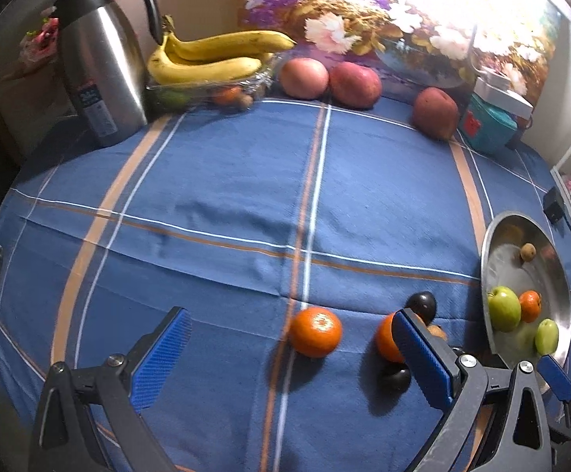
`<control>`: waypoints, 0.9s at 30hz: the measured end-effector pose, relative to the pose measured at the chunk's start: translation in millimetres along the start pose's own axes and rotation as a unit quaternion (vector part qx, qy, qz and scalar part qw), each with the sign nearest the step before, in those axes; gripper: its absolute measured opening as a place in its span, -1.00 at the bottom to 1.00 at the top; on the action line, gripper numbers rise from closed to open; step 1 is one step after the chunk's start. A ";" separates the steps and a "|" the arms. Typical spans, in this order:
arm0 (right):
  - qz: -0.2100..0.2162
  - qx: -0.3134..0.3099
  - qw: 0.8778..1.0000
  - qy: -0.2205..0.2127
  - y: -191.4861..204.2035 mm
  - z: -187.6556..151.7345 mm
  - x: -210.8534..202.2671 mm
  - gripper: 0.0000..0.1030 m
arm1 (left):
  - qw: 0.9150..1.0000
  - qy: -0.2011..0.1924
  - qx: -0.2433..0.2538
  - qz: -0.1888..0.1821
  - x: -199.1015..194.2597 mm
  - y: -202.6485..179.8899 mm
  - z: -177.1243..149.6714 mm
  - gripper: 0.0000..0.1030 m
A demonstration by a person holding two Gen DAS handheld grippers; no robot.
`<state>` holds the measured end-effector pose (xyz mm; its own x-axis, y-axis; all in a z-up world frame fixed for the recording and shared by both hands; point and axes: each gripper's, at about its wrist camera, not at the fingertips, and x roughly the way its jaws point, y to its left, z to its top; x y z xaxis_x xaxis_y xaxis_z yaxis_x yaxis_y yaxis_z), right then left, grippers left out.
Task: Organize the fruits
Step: 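Withdraw both tools from the plate toward the remaining loose fruits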
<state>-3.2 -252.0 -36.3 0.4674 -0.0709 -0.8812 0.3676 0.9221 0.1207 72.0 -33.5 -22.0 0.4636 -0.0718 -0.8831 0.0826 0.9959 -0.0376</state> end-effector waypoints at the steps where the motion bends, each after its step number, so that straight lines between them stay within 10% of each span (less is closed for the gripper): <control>1: 0.000 -0.006 1.000 -0.002 3.7 0.1 -0.7 0.89 | 1.000 -0.002 -0.001 0.001 -0.6 2.7 0.5 1.00; 27: 0.056 -0.068 0.996 -0.016 85.4 6.1 -5.2 0.89 | 0.996 -0.021 -0.087 -0.015 -8.5 65.1 16.0 1.00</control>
<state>30.6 -175.1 -18.6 0.5254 0.0260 -0.8505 0.1996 0.9679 0.1529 87.5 31.1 -9.5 0.5005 -0.1003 -0.8599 -0.0557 0.9875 -0.1476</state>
